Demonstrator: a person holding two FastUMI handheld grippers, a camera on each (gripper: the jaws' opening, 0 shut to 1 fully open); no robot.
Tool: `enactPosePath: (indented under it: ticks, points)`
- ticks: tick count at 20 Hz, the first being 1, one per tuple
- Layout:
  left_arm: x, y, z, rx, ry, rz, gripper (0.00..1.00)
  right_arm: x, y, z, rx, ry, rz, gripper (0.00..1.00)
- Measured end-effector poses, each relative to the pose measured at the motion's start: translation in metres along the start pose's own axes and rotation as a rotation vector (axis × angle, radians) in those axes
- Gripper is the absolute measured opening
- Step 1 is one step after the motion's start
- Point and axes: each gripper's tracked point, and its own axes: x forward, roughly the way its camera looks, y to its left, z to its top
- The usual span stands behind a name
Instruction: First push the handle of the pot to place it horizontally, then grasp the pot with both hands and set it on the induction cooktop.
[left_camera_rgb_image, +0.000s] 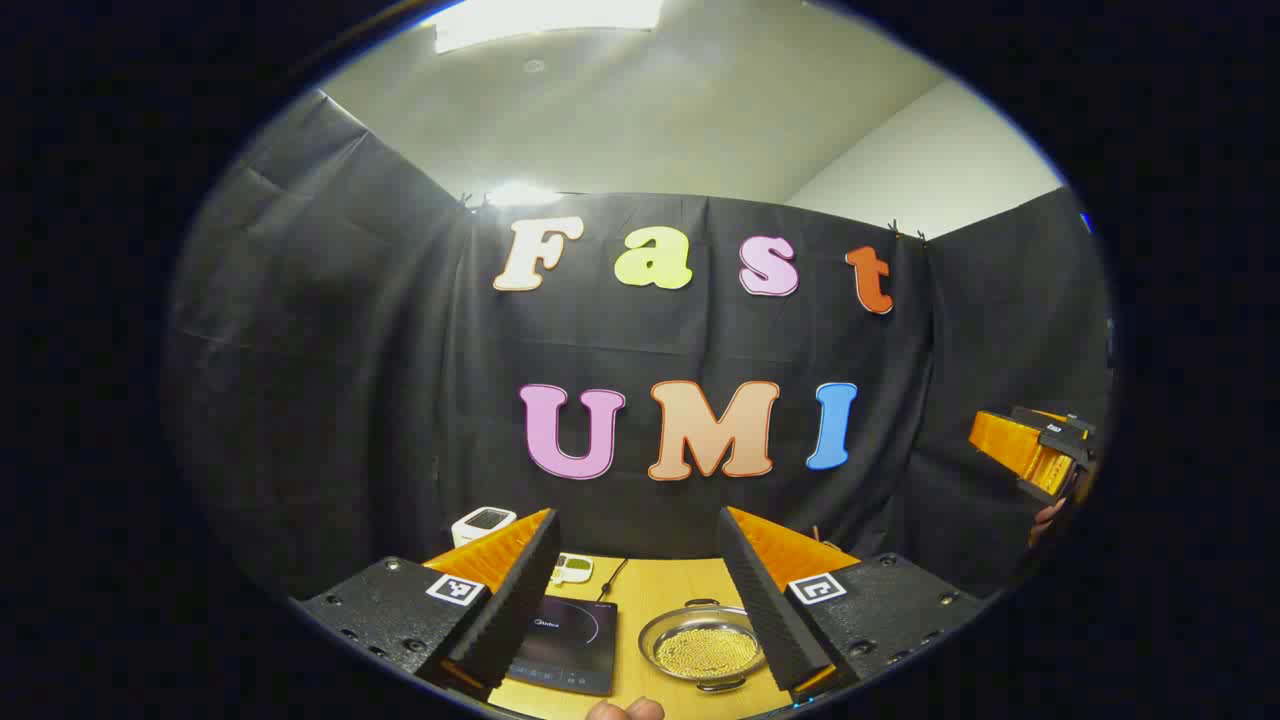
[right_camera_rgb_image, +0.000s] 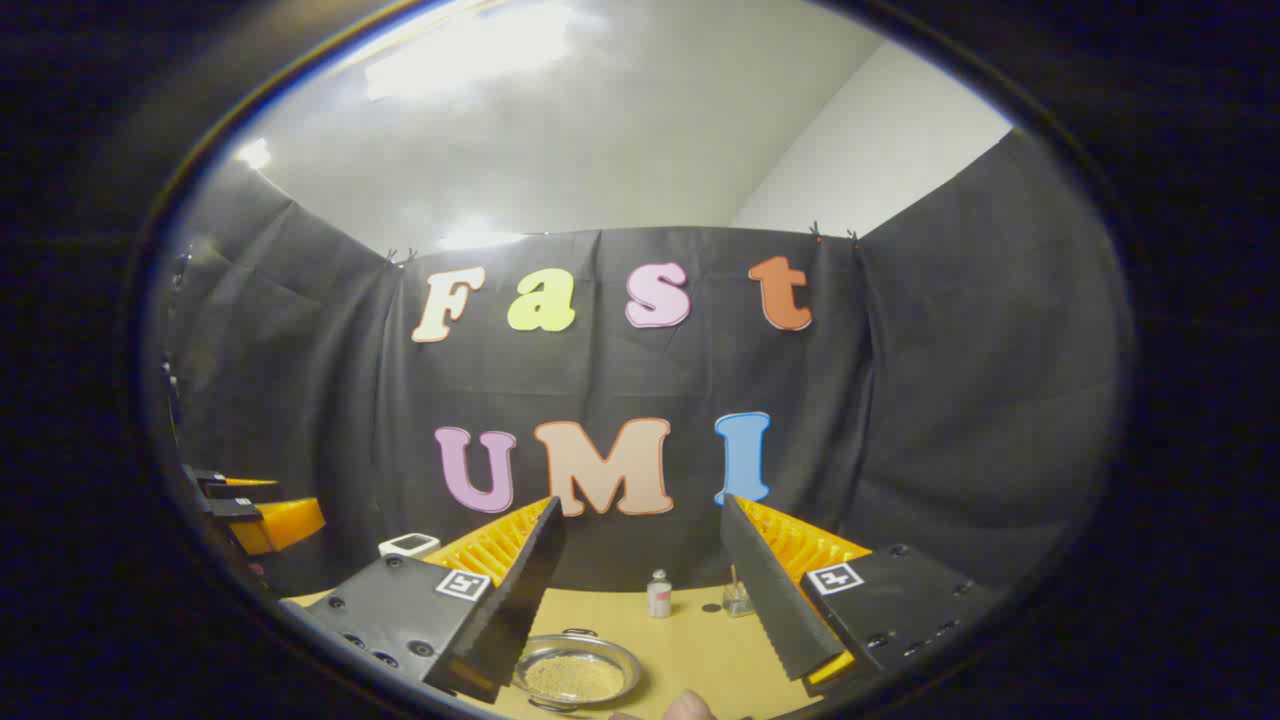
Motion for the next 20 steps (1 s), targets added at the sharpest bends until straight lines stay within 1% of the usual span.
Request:
enactPosePath:
  ticks: [1,2,3,4,5,6,7,9,10,11,12,13,14,15,16,17,18,19,20]
  points:
    - [0.002,-0.005,-0.001,0.001,0.002,-0.002,0.92,0.002,-0.008,0.001,0.006,-0.007,-0.008,0.92]
    - [0.002,-0.010,-0.005,-0.002,0.014,-0.006,0.94,0.003,-0.014,-0.004,0.018,0.002,-0.012,0.92]
    - [0.003,-0.016,-0.009,-0.005,0.031,-0.012,0.92,0.003,-0.019,-0.012,0.027,0.018,-0.013,0.92]
    - [0.003,-0.017,-0.012,-0.005,0.038,-0.011,0.95,0.004,-0.025,-0.018,0.033,0.031,-0.015,0.92]
    - [0.005,-0.018,-0.011,-0.001,0.042,-0.008,0.95,0.006,-0.030,-0.020,0.029,0.030,-0.016,0.92]
    - [0.006,-0.017,-0.009,0.003,0.035,0.002,0.92,0.011,-0.034,-0.018,0.021,0.023,-0.016,0.92]
    - [0.008,-0.018,-0.005,0.009,0.027,0.007,0.95,0.015,-0.034,-0.016,0.012,0.024,0.000,0.92]
    - [0.007,-0.019,0.000,0.014,0.010,0.022,0.95,0.020,-0.036,-0.016,0.009,0.026,0.008,0.92]
    - [0.007,-0.021,0.002,0.008,0.008,0.020,0.92,0.022,-0.035,-0.016,0.021,0.027,0.016,0.92]
    - [0.007,-0.023,-0.003,0.007,0.018,0.019,0.92,0.023,-0.032,-0.017,0.029,0.026,0.022,0.92]
    - [0.005,-0.024,-0.006,0.013,0.031,0.018,0.95,0.024,-0.033,-0.019,0.029,0.027,0.030,0.92]
    - [0.005,-0.023,-0.005,0.018,0.031,0.022,0.92,0.025,-0.032,-0.021,0.024,0.029,0.038,0.92]
    - [0.005,-0.023,-0.002,0.021,0.029,0.027,0.92,0.025,-0.030,-0.022,0.023,0.032,0.046,0.92]
    - [0.004,-0.023,-0.001,0.023,0.024,0.034,0.95,0.027,-0.029,-0.023,0.026,0.032,0.055,0.92]
    - [0.004,-0.023,0.001,0.025,0.022,0.040,0.92,0.027,-0.028,-0.023,0.030,0.032,0.059,0.92]
    - [0.003,-0.023,0.001,0.028,0.021,0.042,0.95,0.028,-0.028,-0.023,0.035,0.032,0.063,0.92]
    - [0.004,-0.024,0.000,0.032,0.023,0.045,0.92,0.031,-0.028,-0.024,0.039,0.033,0.067,0.92]
    - [0.004,-0.024,0.000,0.032,0.022,0.050,0.95,0.033,-0.027,-0.024,0.043,0.035,0.070,0.92]
    - [0.003,-0.025,-0.001,0.031,0.025,0.052,0.95,0.033,-0.027,-0.027,0.046,0.038,0.074,0.92]
